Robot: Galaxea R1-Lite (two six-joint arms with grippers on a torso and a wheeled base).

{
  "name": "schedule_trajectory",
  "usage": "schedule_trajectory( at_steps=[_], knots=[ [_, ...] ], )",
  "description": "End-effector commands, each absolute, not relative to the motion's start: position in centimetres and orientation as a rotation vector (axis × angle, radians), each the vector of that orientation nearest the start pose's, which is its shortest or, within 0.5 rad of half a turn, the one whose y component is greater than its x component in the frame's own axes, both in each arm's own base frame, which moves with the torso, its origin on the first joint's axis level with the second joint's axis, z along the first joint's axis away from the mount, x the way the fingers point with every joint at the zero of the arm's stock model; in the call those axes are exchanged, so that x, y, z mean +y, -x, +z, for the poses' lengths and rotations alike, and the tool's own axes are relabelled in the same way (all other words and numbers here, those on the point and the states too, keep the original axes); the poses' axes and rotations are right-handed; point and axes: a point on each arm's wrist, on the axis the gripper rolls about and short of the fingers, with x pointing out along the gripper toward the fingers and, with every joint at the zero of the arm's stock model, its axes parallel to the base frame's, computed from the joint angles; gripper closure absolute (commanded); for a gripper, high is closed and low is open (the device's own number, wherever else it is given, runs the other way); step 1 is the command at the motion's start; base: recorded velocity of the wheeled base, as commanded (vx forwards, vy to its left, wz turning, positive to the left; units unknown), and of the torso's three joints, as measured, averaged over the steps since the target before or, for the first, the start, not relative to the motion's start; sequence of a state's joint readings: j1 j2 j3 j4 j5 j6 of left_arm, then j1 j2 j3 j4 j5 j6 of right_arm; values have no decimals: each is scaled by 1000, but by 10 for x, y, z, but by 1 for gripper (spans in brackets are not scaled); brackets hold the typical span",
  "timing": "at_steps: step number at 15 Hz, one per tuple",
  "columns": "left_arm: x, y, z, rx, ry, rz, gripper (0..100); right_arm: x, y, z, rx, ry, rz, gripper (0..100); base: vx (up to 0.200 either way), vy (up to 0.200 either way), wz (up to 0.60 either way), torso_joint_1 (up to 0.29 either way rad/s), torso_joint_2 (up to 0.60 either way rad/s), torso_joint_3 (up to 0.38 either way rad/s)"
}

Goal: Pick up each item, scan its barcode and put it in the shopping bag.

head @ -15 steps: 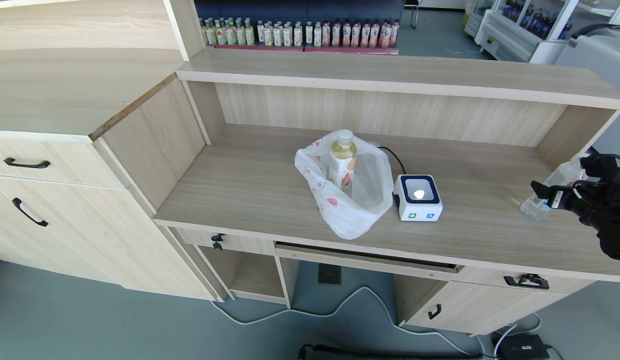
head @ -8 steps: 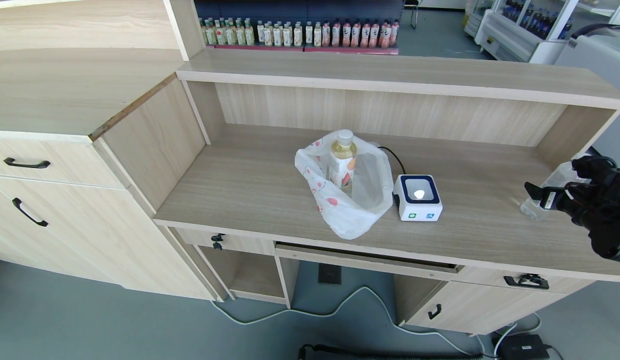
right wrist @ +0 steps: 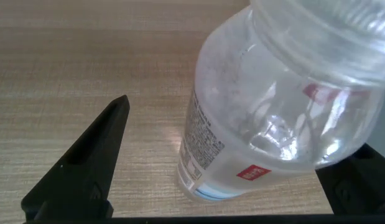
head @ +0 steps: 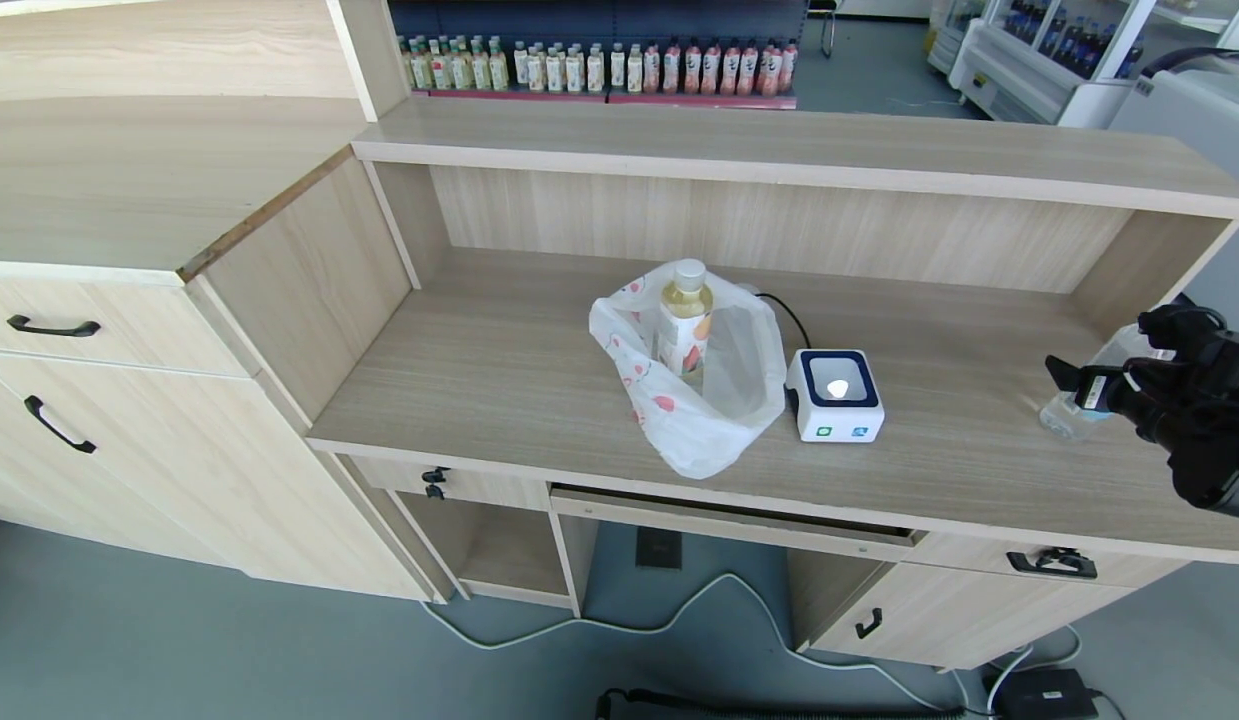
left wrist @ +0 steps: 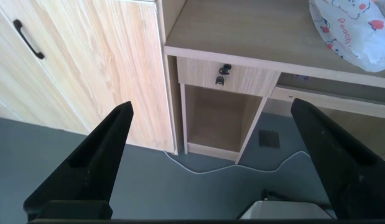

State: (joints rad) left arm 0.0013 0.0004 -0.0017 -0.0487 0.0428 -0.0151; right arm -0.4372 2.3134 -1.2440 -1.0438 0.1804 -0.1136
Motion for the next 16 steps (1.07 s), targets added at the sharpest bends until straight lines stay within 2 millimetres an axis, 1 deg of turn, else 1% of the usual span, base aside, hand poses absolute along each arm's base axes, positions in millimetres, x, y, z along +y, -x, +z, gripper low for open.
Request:
schedule_trajectory(
  at_steps=[1, 4, 6, 7, 11, 16],
  knots=[
    [1, 23, 81, -51, 16, 44, 0, -192, -420, 101, 32, 107, -255, 0, 0, 0, 0, 0, 0, 0],
    [1, 23, 81, -51, 16, 44, 0, -193, -424, 99, 25, 110, -254, 0, 0, 0, 0, 0, 0, 0],
    [1, 23, 81, -51, 16, 44, 0, -193, -426, 94, 31, 106, -247, 0, 0, 0, 0, 0, 0, 0],
    [1, 23, 81, -51, 16, 44, 0, -192, -427, 94, 29, 106, -230, 100, 0, 0, 0, 0, 0, 0],
    [1, 23, 81, -51, 16, 44, 0, -194, -431, 96, 10, 111, -213, 100, 0, 0, 0, 0, 0, 0],
    [1, 23, 81, -51, 15, 44, 0, -198, -429, 100, -4, 117, -223, 100, 0, 0, 0, 0, 0, 0]
  ],
)
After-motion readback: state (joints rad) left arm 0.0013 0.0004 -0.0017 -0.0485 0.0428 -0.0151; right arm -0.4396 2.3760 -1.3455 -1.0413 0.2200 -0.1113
